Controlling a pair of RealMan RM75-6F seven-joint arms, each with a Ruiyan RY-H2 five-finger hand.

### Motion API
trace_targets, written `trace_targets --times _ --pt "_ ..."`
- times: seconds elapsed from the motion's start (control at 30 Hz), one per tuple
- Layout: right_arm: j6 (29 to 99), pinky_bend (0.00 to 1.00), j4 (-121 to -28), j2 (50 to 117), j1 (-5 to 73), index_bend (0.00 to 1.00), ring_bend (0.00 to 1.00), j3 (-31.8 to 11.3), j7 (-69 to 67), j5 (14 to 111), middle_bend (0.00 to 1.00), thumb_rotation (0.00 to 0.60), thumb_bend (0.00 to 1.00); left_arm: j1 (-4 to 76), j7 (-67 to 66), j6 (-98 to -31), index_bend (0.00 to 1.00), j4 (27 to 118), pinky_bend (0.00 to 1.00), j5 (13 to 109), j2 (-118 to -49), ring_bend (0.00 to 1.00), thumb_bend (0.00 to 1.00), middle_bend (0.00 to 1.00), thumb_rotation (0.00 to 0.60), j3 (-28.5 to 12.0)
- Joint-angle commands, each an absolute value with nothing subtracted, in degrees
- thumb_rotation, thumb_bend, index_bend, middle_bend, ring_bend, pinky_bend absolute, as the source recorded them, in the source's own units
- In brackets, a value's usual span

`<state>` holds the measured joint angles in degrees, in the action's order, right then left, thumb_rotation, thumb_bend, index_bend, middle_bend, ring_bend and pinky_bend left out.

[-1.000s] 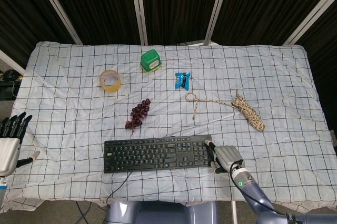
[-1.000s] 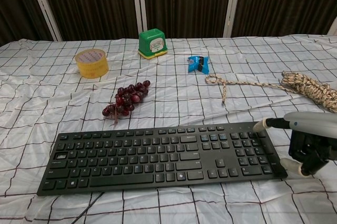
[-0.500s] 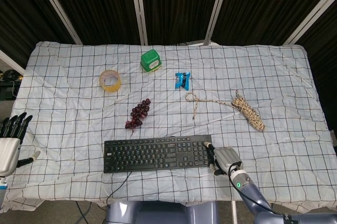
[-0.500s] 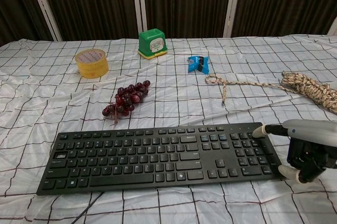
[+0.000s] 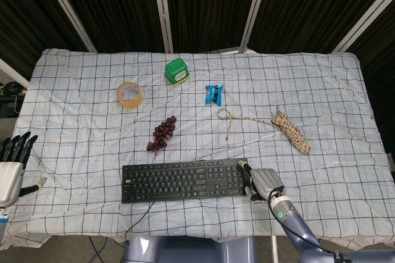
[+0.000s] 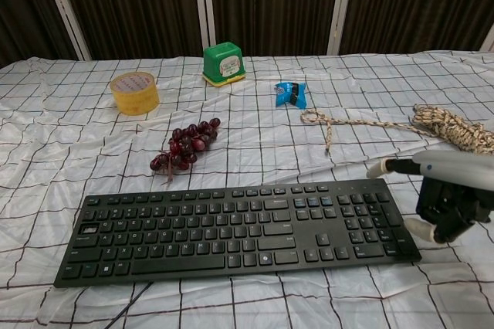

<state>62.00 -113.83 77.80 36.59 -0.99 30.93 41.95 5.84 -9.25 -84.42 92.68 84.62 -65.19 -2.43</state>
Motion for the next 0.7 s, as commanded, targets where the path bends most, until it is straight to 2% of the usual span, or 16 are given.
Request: trace_targets --times 0.03,0.1,0.13,0.2,0.27,0.37,0.43,0.53,0.7 --pt "65.6 0.62 -116.0 75.0 34.9 0.06 0.53 -2.3 28.1 48.5 0.57 0.6 0.41 5.8 -9.1 -84.6 0.0 92.7 0.0 84.8 -65.2 0.0 0.11 0.0 0.6 -2.4" --pt "67.5 0.51 -116.9 73.1 33.3 0.08 0.35 -2.1 25.9 52.9 0.41 0.6 0.36 5.8 -8.9 -84.7 0.0 92.6 0.0 85.0 -65.2 0.0 0.11 0.0 0.6 -2.4" --pt "68.6 0.46 -117.4 72.3 32.5 0.08 0.29 -2.1 24.7 54.8 0.36 0.6 0.34 5.8 -8.9 -84.7 0.0 92.6 0.0 85.0 -65.2 0.0 0.11 0.0 0.6 -2.4" --pt "71.0 0.29 -118.4 69.4 29.6 0.08 0.12 -1.1 20.3 61.2 0.22 0.6 0.29 5.8 -8.9 -84.8 0.0 92.5 0.0 85.2 -65.3 0.0 0.12 0.0 0.6 -2.3" --pt "72.5 0.19 -118.3 67.1 27.4 0.08 0.03 0.3 17.1 65.8 0.11 0.6 0.25 5.8 -9.0 -85.0 0.0 92.5 0.0 85.6 -65.4 0.0 0.12 0.0 0.6 -2.3" --pt "75.3 0.07 -117.4 63.5 24.1 0.06 0.0 3.0 14.2 71.7 0.01 0.6 0.2 5.7 -8.9 -85.4 0.0 92.3 0.0 86.1 -65.5 0.0 0.12 0.0 0.6 -2.2" --pt "77.7 0.02 -115.6 61.6 21.6 0.04 0.0 4.9 12.7 76.0 0.0 0.6 0.18 5.7 -8.8 -85.7 0.0 92.1 0.0 86.4 -65.6 0.0 0.12 0.0 0.6 -2.2" --pt "83.0 0.0 -110.5 60.3 17.5 0.02 0.0 7.0 11.6 81.7 0.0 0.6 0.16 5.7 -8.7 -86.0 0.0 91.8 0.0 86.9 -65.6 0.0 0.12 0.0 0.6 -2.1" --pt "89.5 0.0 -102.1 61.6 12.3 0.01 0.0 7.9 9.0 86.4 0.0 0.6 0.14 5.7 -8.6 -85.7 0.0 91.6 0.0 87.0 -65.5 0.0 0.11 0.0 0.6 -2.0"
